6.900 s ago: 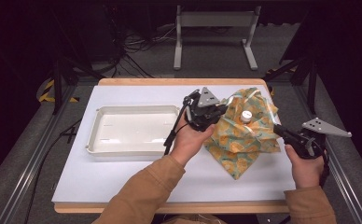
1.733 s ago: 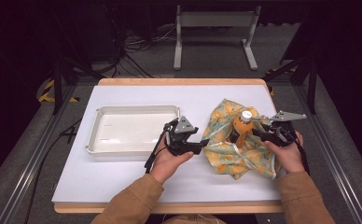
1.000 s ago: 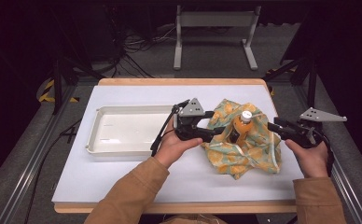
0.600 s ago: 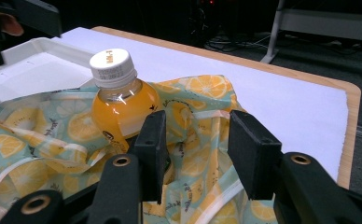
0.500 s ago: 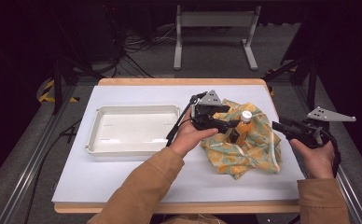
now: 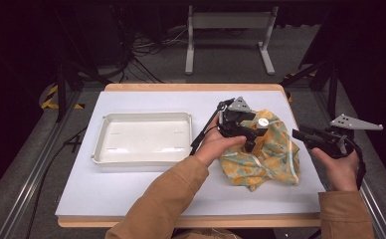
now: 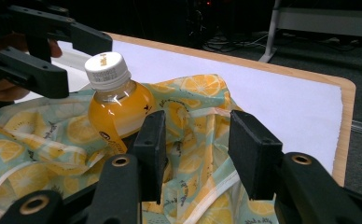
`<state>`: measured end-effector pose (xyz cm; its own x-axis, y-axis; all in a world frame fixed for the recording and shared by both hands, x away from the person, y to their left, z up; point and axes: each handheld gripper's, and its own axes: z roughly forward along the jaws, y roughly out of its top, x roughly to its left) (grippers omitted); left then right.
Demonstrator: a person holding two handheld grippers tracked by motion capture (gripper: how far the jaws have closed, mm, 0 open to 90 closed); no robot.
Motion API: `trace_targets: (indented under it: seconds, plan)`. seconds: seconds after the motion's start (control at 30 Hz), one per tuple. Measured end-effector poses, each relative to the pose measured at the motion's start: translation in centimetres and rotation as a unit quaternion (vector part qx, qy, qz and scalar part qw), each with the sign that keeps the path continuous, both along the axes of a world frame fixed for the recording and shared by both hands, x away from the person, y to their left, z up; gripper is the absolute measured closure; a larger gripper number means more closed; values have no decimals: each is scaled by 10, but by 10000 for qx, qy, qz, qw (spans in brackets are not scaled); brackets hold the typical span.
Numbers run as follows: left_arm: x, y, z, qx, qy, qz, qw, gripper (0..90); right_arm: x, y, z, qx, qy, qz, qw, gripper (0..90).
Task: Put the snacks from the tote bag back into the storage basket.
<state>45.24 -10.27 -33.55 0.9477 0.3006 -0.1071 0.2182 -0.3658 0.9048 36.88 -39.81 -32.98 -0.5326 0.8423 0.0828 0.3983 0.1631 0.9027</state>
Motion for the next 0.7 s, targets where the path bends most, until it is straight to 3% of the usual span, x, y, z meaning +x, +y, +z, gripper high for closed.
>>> trace_targets:
  seconds: [0.4,0.57,0.7]
  plan:
    - [8,-9,-11,79,18,36,10000,381,1,2,-2,31,33,37,10000,573]
    - [7,-15,-14,147,-99,13,9998,393,1,3,-2,55,35,68,10000,573]
    - [7,-16,-14,69,-196,25,9998,470,1,4,-2,68,32,77,9999,571]
